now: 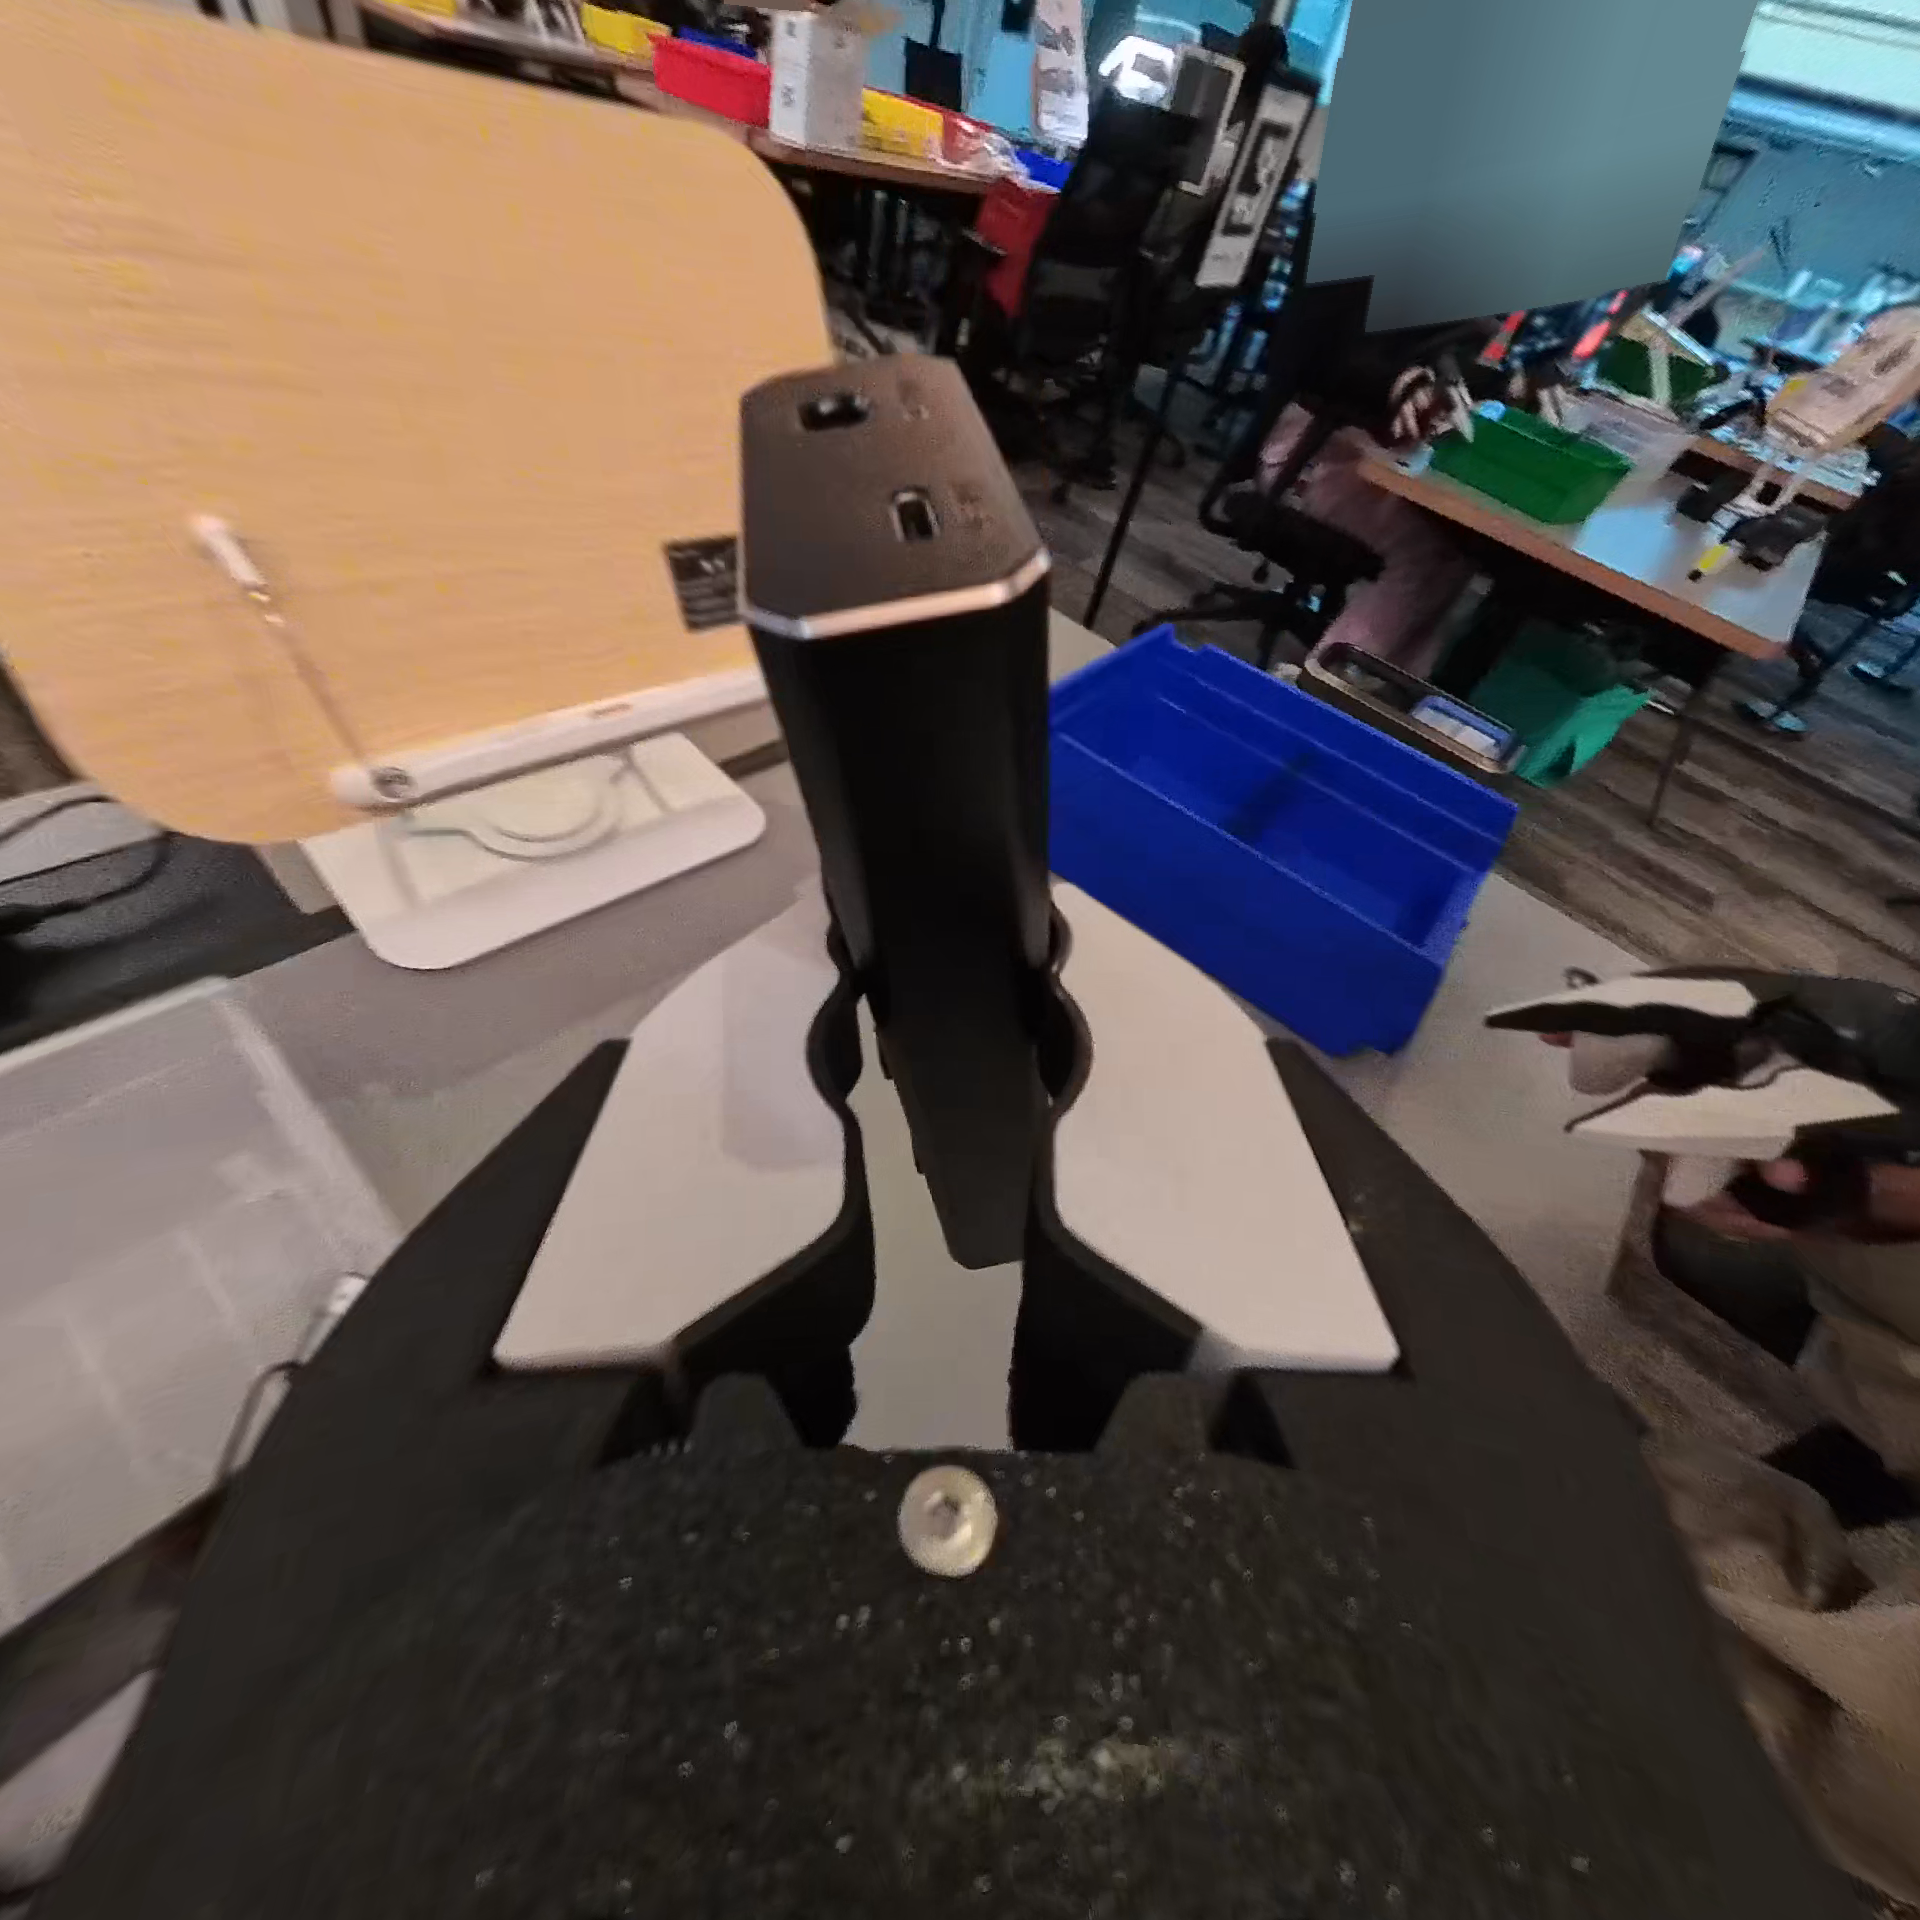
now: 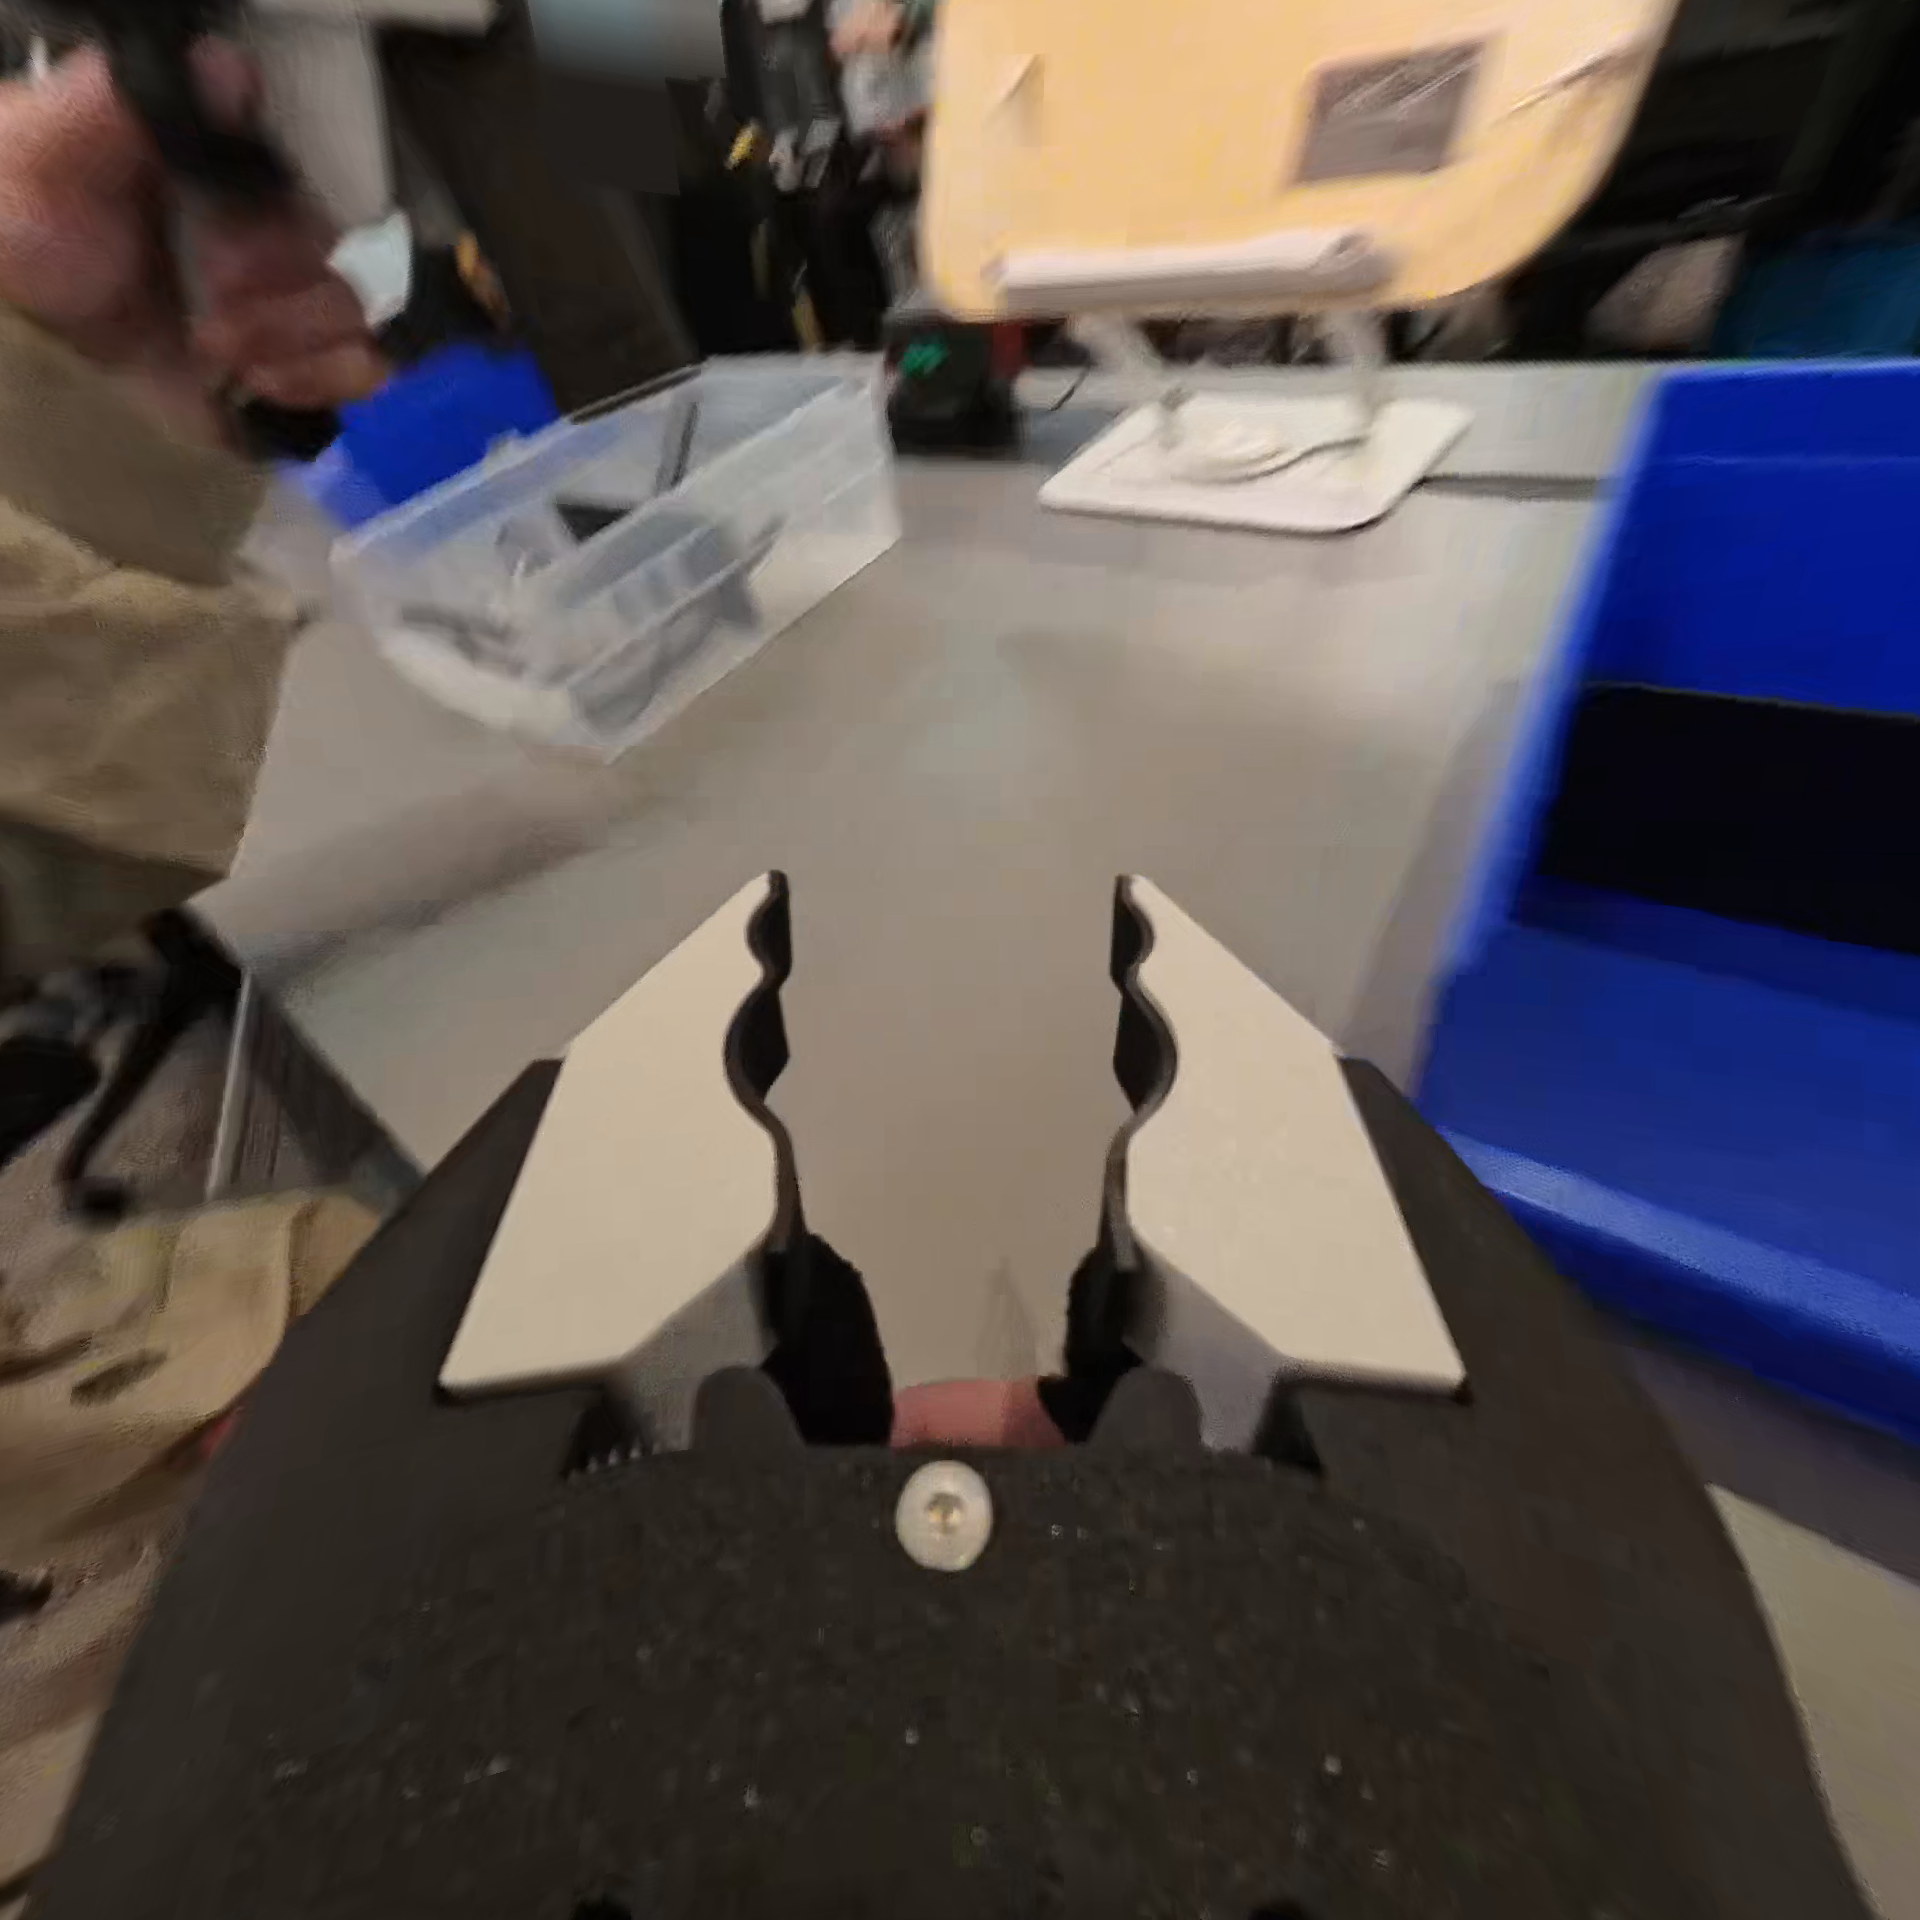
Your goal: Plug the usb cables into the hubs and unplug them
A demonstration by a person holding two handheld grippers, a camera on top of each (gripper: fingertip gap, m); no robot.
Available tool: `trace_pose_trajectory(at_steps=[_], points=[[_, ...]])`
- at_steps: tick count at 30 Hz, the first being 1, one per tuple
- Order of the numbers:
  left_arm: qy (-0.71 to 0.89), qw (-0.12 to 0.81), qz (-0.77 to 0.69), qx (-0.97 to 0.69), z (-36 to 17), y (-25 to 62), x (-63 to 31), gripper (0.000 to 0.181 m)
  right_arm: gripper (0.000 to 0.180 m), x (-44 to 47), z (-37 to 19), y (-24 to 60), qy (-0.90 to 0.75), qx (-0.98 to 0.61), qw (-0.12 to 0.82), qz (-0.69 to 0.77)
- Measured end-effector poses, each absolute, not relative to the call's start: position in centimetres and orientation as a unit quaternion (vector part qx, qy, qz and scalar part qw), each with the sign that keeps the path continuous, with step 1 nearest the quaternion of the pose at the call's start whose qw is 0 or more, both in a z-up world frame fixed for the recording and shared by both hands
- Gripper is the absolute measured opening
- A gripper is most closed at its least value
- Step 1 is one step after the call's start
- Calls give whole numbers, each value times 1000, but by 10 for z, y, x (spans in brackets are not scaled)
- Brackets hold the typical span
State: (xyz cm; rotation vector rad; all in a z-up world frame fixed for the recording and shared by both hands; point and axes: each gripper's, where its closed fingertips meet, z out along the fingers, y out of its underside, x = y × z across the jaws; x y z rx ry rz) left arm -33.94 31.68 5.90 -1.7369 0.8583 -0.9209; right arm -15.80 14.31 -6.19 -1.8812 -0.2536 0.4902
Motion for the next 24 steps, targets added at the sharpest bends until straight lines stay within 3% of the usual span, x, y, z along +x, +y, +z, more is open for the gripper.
trace_pose_trajectory(at_steps=[4,9,13,19,24], points=[[380,453,-404,-698,17,262,-286,30,64,-234,-98,142,-262,-833,447,194],[359,394,-436,-725,-19,228,-256,30,66,-233,-74,195,-226,-809,536,79],[315,406,-442,-735,-29,215,-259,29,78,-276,-73,184,-225,-793,539,173],[277,378,-498,-730,-47,185,-261,28,68,-293,-101,179,-239,-789,530,198],[334,342,-623,-619,-21,154,-274,60,62,-303,-89,153,-276,-728,526,342]])
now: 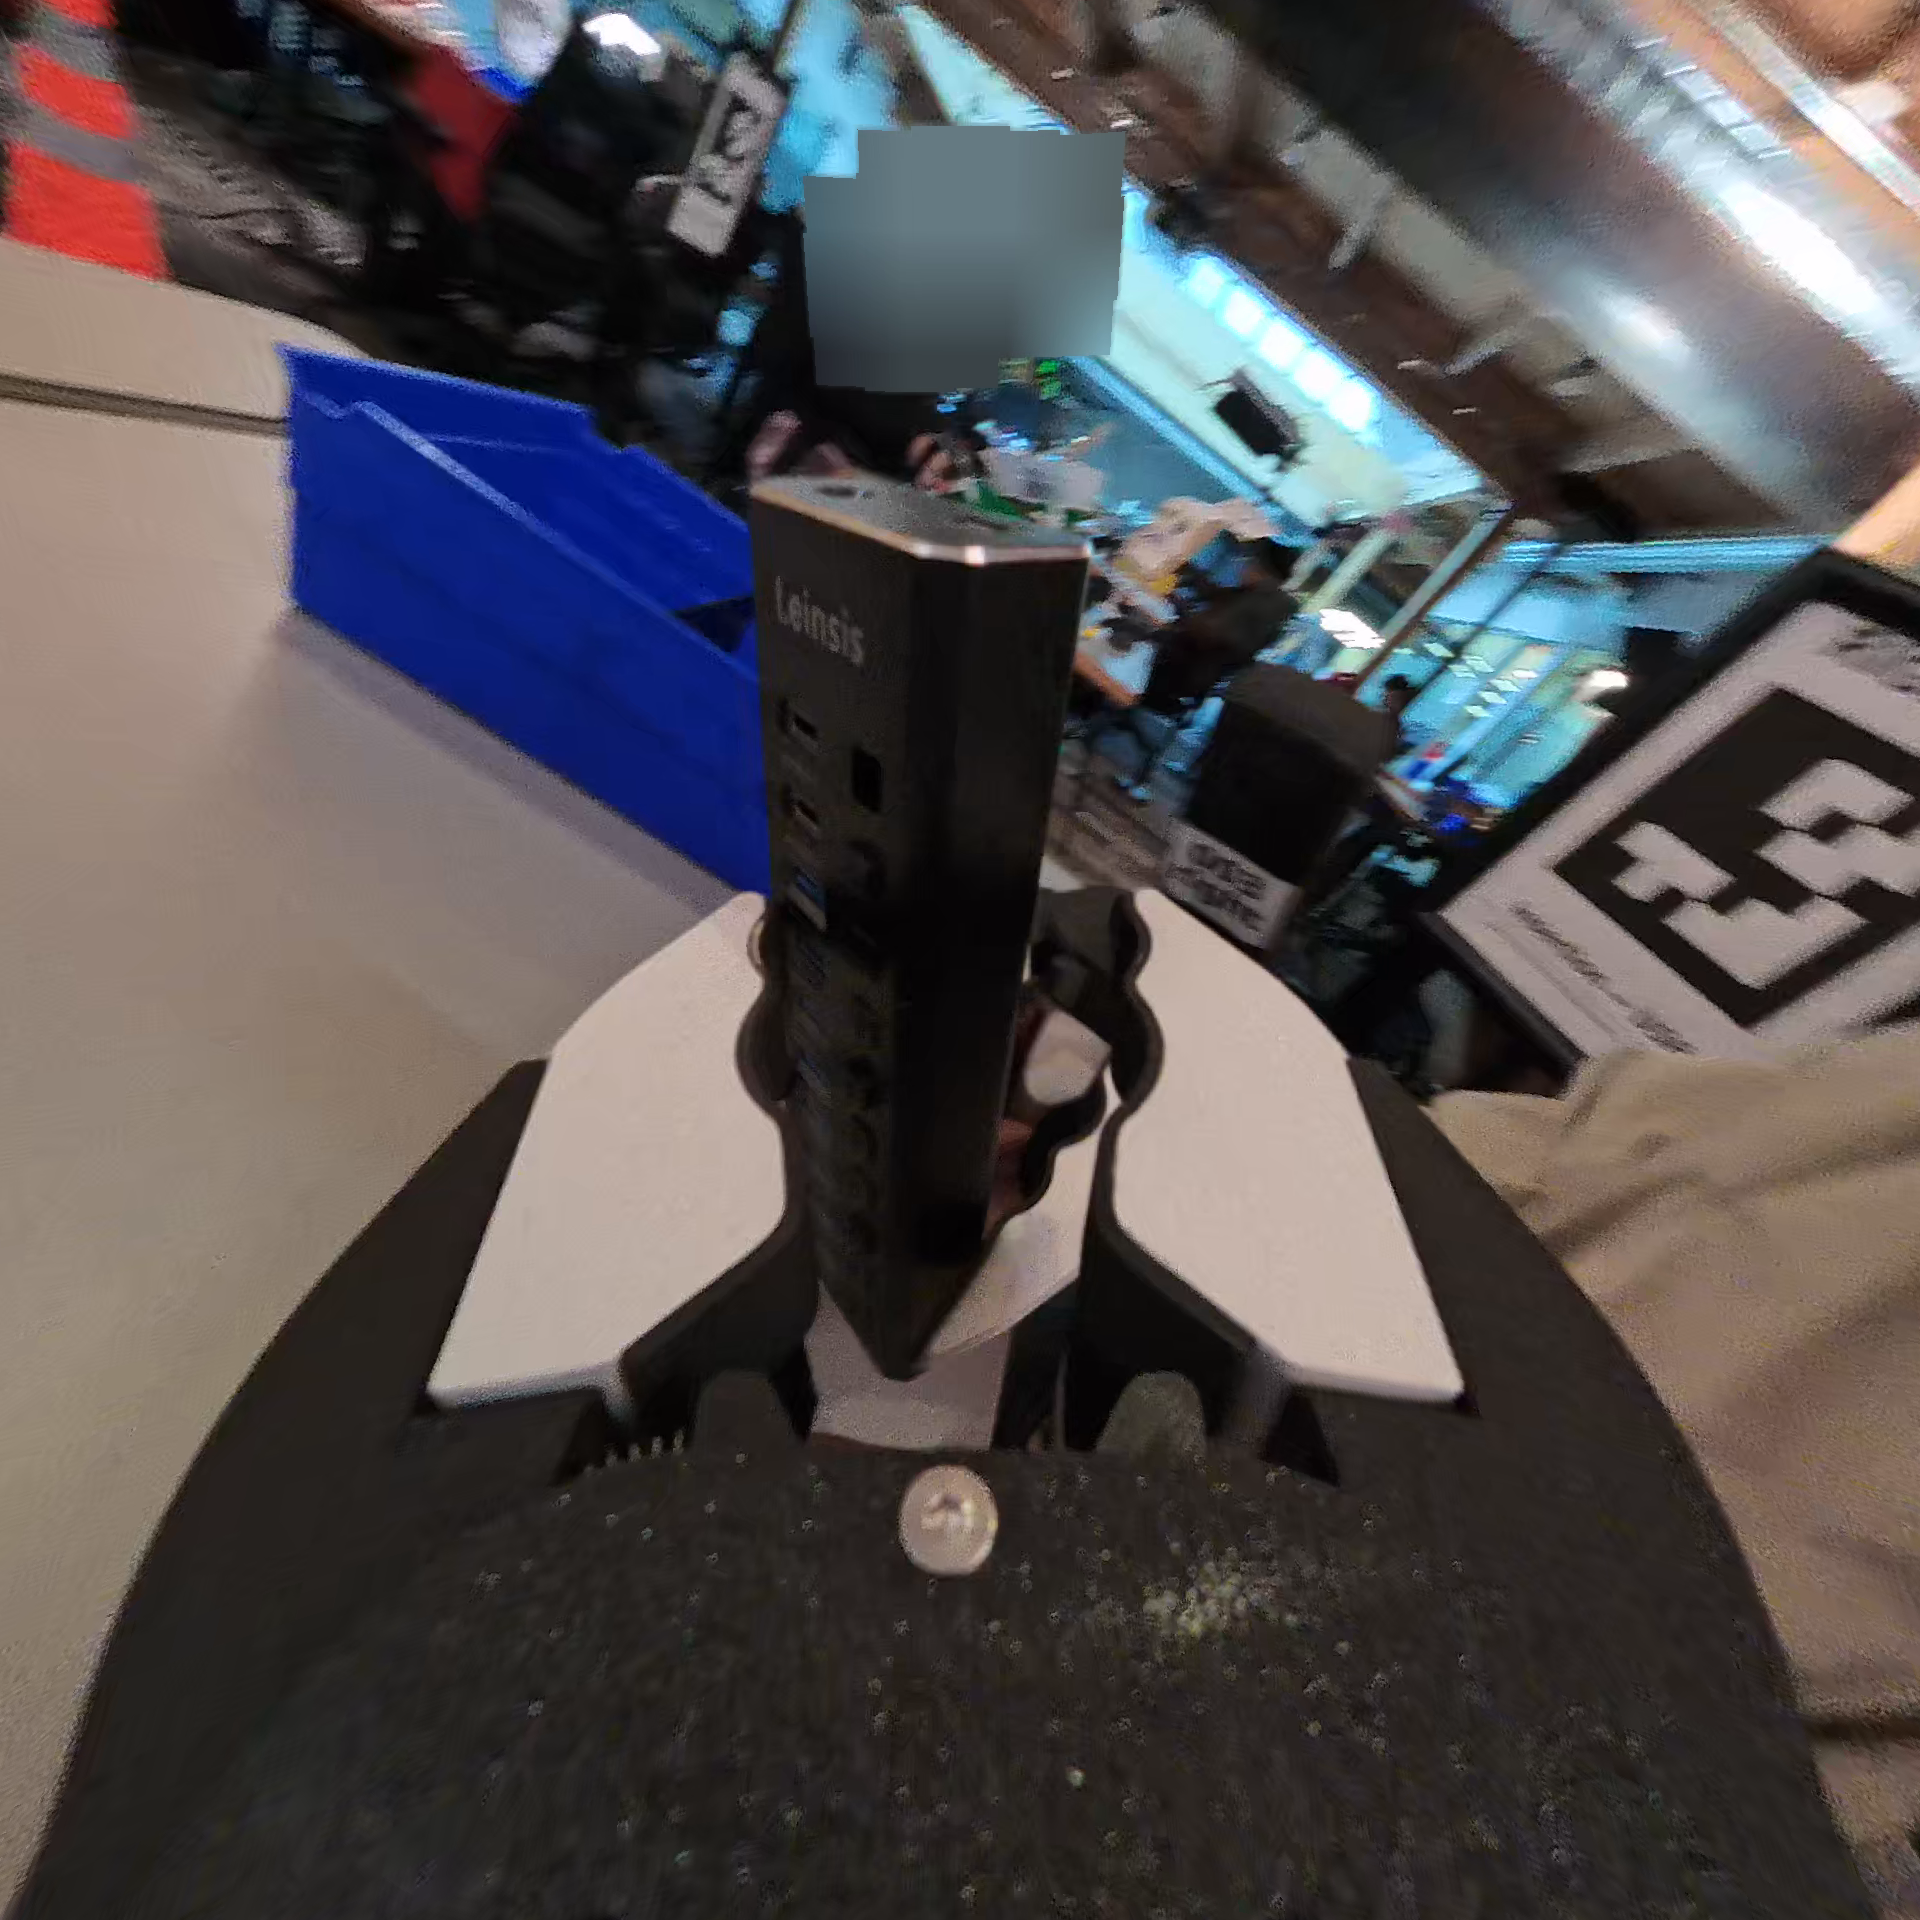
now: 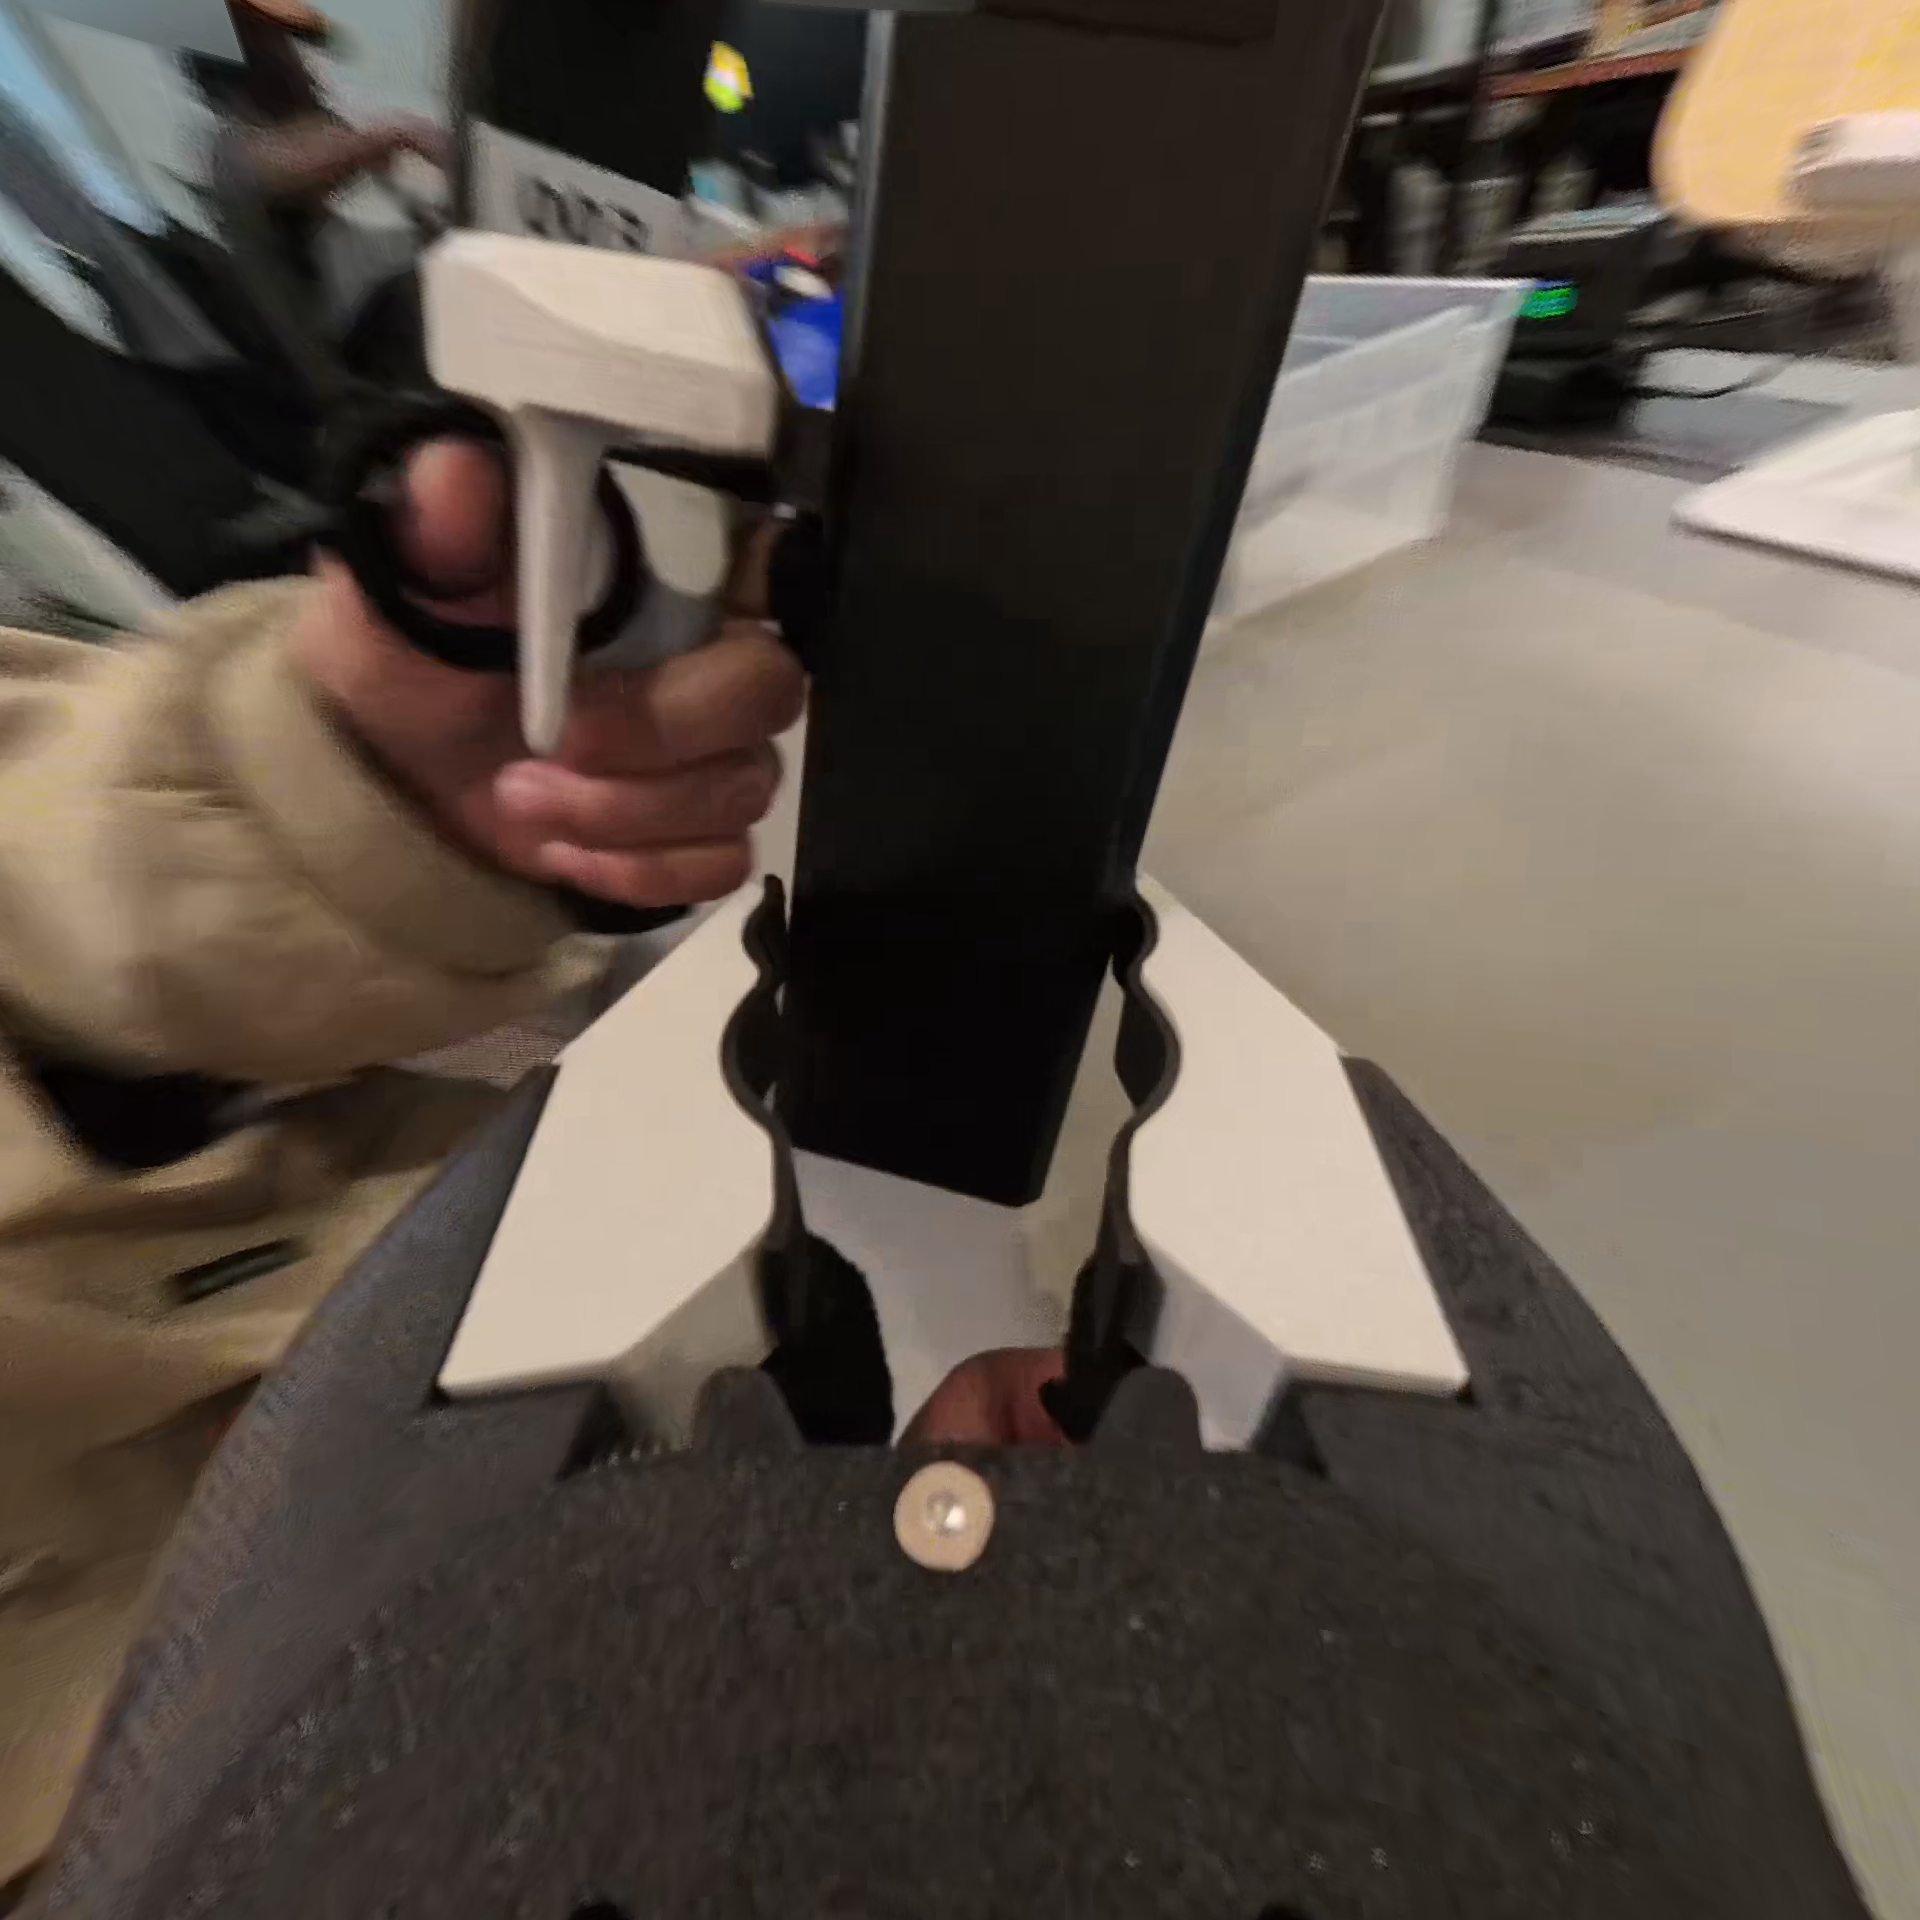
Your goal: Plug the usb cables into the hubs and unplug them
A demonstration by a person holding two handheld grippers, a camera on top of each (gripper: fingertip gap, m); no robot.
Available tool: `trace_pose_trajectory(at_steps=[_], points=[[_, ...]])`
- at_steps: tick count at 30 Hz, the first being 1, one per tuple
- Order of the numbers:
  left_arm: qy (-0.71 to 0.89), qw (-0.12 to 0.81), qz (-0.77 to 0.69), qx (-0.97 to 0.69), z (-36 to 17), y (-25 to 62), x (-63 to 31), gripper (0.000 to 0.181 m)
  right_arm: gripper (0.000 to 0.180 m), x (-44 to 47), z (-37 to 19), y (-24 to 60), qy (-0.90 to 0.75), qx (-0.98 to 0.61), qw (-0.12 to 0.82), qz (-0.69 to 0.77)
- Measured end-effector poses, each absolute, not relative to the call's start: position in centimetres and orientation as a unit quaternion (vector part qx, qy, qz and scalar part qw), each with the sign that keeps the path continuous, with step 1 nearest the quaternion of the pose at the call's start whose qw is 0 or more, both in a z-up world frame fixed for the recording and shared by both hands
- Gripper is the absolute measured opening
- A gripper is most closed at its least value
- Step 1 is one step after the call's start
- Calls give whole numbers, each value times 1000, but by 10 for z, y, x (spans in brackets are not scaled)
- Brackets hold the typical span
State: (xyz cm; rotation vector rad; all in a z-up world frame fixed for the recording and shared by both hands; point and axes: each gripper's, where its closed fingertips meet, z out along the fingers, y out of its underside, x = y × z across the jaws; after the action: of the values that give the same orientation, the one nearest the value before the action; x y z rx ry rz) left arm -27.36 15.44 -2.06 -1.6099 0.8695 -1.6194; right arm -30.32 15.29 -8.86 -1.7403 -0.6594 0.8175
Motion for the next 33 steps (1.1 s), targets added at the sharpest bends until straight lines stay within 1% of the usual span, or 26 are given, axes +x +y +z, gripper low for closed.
trace_pose_trajectory(at_steps=[2,3,4,6,9,10,11,13,15,19,23,24,25,27,29,31,33], points=[[308,355,-659,-588,-6,159,-284,58,62,-309,-77,136,-273,-691,494,451],[296,353,-680,-570,1,159,-287,63,62,-311,-70,129,-270,-672,475,500],[290,340,-695,-563,4,159,-288,70,62,-313,-65,122,-270,-655,460,535],[292,308,-689,-588,-6,159,-283,90,62,-316,-58,112,-279,-633,441,572],[307,267,-726,-555,-1,144,-283,106,62,-320,-48,99,-277,-604,417,621],[316,255,-748,-525,6,136,-285,94,62,-323,-48,97,-277,-603,408,627],[322,247,-757,-512,9,131,-287,62,62,-325,-51,97,-273,-606,399,631],[332,242,-738,-535,0,133,-283,60,62,-329,-59,97,-279,-618,382,628],[331,265,-710,-563,-12,143,-281,60,60,-328,-71,109,-264,-651,381,601],[276,335,-602,-670,-48,187,-283,60,61,-312,-97,149,-218,-725,437,486],[228,374,-502,-746,-77,216,-296,61,59,-307,-103,171,-207,-764,510,337],[218,381,-489,-754,-80,219,-298,61,55,-308,-112,175,-218,-779,511,289],[211,388,-483,-756,-80,221,-298,61,55,-312,-120,177,-236,-789,508,254],[209,395,-475,-758,-81,220,-296,61,50,-324,-129,180,-247,-794,506,228],[230,402,-459,-758,-82,215,-290,61,28,-320,-133,194,-209,-808,517,190],[258,428,-439,-747,-75,213,-288,61,27,-320,-131,199,-204,-807,516,202],[287,433,-482,-706,-54,203,-284,67,26,-322,-122,201,-204,-789,524,248]])
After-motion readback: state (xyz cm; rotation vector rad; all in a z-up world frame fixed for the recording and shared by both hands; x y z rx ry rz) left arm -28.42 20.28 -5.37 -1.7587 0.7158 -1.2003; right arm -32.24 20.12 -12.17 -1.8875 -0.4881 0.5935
